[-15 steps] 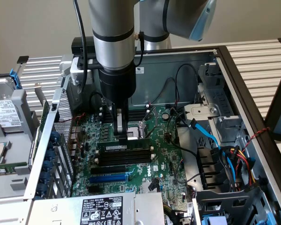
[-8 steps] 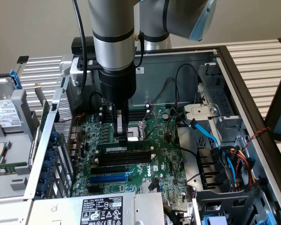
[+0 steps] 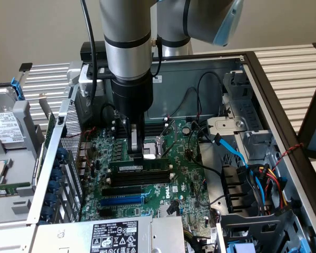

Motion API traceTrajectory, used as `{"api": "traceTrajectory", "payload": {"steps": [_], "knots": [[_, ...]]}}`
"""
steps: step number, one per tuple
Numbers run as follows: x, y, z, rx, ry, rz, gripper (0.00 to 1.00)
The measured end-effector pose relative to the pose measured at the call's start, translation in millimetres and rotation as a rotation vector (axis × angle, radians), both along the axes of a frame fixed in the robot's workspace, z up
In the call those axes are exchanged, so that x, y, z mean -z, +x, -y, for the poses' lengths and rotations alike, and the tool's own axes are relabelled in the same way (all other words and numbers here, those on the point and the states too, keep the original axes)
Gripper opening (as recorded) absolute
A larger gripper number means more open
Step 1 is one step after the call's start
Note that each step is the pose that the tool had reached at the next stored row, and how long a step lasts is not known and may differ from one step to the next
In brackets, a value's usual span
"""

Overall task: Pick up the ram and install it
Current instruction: 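Insert the ram into the slot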

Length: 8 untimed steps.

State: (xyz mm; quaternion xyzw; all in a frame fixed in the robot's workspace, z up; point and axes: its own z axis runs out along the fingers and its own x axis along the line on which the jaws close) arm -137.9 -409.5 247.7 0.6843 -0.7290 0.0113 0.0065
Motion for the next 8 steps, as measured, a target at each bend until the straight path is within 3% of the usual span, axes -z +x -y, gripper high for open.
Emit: {"api": "traceTrajectory", "payload": {"steps": [8], "knots": [[0.9, 0.0, 0.3, 0.008, 0.0003, 0.0004, 0.12]]}}
